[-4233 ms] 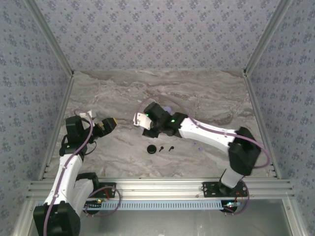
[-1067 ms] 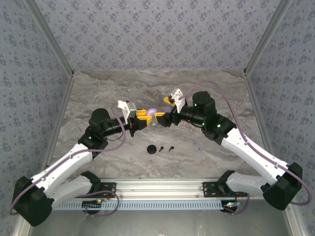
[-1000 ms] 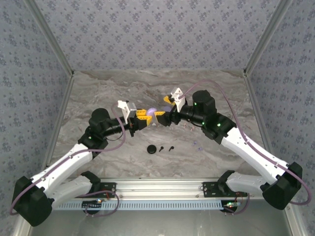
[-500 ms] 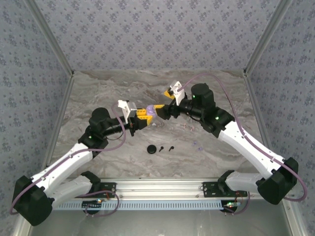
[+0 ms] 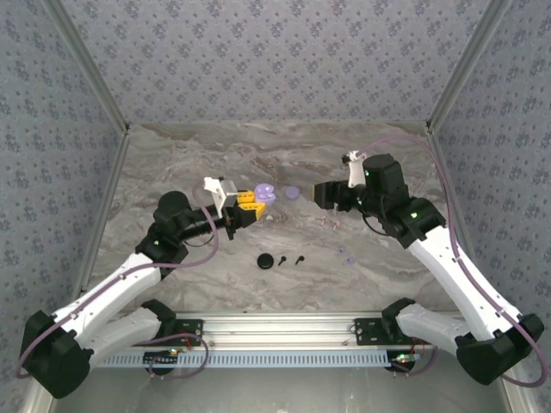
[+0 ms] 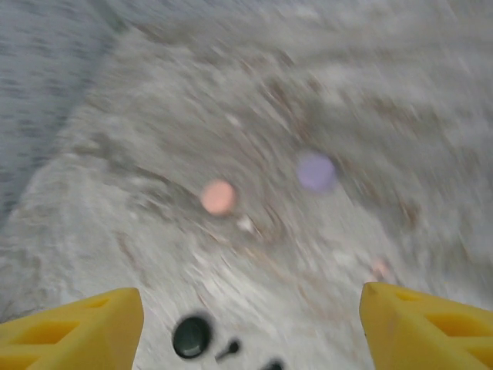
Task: Insert the wireless bluetooth earbuds into the charging case
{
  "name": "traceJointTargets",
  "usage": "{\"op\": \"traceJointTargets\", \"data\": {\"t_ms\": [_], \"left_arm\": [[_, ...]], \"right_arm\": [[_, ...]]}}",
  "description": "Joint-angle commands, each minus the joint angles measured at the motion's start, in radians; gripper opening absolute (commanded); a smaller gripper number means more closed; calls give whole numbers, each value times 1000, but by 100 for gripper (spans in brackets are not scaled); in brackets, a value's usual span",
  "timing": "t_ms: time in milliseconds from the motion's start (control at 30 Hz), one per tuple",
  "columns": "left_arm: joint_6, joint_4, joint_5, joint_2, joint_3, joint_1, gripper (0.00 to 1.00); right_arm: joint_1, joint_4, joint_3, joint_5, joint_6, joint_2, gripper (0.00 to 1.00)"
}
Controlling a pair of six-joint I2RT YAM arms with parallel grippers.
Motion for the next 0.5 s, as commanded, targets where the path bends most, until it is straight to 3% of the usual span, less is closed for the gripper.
{"op": "traceJointTargets", "data": {"t_ms": [0, 133, 467], "left_arm": [[26, 24, -10, -38, 2, -10, 0], [34, 14, -22, -56, -9, -16, 0], [37, -9, -22, -84, -23, -22, 0]], "right_arm": [[-31, -219, -91, 61, 235, 24, 75], [-39, -218, -173, 61, 320, 82, 71], [-42, -108, -268, 88, 366, 276, 57]]}}
